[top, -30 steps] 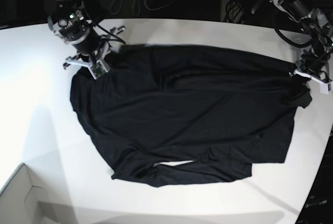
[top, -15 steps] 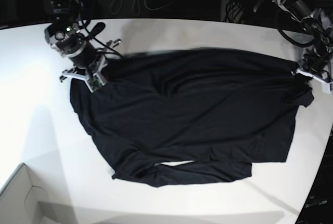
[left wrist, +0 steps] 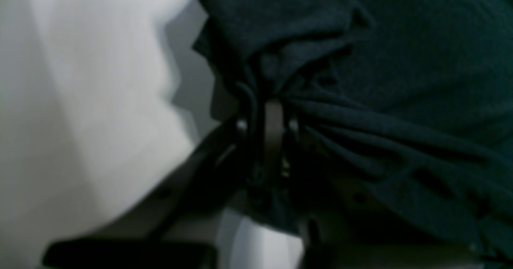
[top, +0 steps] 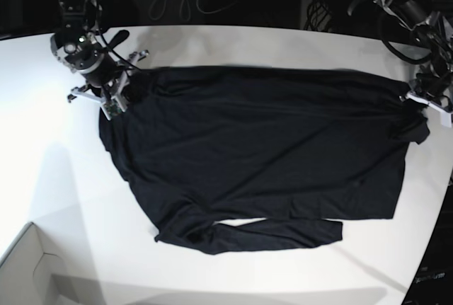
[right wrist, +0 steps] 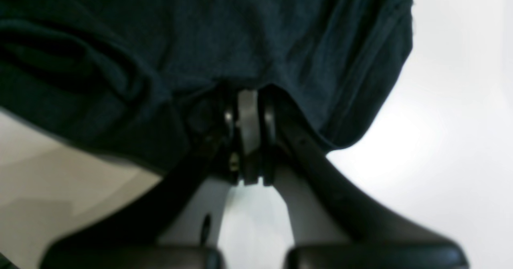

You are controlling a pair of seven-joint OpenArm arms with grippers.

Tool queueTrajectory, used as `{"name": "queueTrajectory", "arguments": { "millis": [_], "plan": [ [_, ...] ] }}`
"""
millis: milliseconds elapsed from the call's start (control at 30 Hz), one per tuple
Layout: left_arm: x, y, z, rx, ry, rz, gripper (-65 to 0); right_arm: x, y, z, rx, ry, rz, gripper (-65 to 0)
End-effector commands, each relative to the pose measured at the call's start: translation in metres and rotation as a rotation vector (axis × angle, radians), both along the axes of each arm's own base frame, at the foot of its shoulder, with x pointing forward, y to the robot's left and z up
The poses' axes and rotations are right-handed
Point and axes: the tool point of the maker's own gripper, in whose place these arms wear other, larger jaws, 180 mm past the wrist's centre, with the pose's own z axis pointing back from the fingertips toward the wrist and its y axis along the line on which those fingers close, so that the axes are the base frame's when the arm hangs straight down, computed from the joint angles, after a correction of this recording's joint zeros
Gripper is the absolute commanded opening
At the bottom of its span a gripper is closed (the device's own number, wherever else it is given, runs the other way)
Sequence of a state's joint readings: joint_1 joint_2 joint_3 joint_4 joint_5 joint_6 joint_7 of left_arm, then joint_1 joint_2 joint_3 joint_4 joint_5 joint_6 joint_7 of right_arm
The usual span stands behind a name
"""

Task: Layout the t-shirt on the table in an organized manner, then fold the t-shirt properly
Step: 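Grasp the shirt corners with both grippers and pull them apart, then move the right gripper inward along the shirt edge and regrasp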

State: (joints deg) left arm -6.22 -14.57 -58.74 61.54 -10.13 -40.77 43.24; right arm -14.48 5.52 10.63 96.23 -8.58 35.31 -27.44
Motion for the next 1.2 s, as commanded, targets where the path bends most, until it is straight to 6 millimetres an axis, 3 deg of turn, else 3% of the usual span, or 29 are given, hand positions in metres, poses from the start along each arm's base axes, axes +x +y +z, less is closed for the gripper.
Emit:
{"name": "queueTrajectory", "arguments": {
  "millis": [0,167,267,400,567,800,1000,1167],
  "plan": [
    [-0.005,0.009,0.001,0.029,0.042,0.004,-64.8,0.008,0.001,0.012,0.009,-0.047,0.004,-65.0],
    [-0.005,0.008,0.0,0.027,0.044,0.002,-64.8,0.006,0.003,0.026,-0.002,-0.079,0.012,-64.6],
    [-0.005,0.007,-0.001,0.026,0.046,0.002,-64.8,0.003,0.007,0.046,-0.013,-0.129,0.027,-59.6],
    [-0.005,0.007,-0.001,0.025,0.044,0.002,-64.8,-0.011,0.041,0.058,0.037,-0.147,0.071,-51.9],
    [-0.005,0.007,-0.001,0.023,0.044,0.002,-64.8,-0.034,0.101,0.046,0.127,-0.091,0.2,-42.5],
    [-0.005,0.007,-0.001,0.023,0.046,0.002,-64.8,-0.042,0.163,0.036,0.203,-0.056,0.358,-29.4],
    [-0.006,0.007,-0.002,0.023,0.047,0.002,-64.8,-0.038,0.184,0.02,0.216,-0.017,0.414,-29.2],
    [-0.006,0.007,-0.002,0.023,0.047,0.002,-64.8,-0.032,0.19,0.016,0.215,-0.014,0.432,-29.3]
  ]
}}
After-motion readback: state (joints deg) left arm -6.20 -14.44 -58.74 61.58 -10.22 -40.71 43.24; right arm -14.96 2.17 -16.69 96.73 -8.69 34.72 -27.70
